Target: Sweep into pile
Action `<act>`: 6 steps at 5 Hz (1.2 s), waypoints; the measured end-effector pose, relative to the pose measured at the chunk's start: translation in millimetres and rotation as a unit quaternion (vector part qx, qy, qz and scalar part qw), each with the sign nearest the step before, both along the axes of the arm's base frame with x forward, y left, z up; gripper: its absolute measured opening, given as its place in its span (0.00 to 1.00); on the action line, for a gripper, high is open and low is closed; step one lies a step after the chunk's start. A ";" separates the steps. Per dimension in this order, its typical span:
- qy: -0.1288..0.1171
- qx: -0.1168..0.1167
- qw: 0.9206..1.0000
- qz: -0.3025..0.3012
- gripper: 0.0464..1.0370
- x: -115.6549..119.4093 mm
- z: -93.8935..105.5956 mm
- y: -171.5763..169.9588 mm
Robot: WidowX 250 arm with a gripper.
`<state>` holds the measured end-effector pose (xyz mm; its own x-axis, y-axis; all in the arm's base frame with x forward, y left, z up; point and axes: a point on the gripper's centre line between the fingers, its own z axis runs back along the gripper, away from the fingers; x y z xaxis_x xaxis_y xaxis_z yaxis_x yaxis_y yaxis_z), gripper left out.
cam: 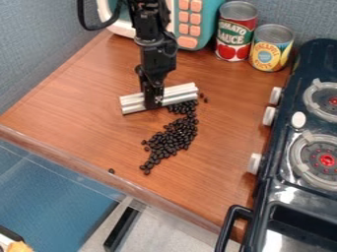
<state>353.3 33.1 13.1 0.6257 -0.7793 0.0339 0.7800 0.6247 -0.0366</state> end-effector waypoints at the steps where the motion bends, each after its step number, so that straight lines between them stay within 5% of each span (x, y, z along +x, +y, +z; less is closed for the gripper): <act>1: -0.004 -0.001 1.000 -0.012 0.33 -13.0 -0.6 -9.9; 5: -0.005 -0.015 1.000 -0.026 0.33 -47.5 8.5 -28.9; 6: -0.054 -0.023 0.998 0.017 0.33 -17.1 36.6 3.5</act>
<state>336.2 36.6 49.7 0.6419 -0.7542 0.1381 0.7599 0.6499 0.0174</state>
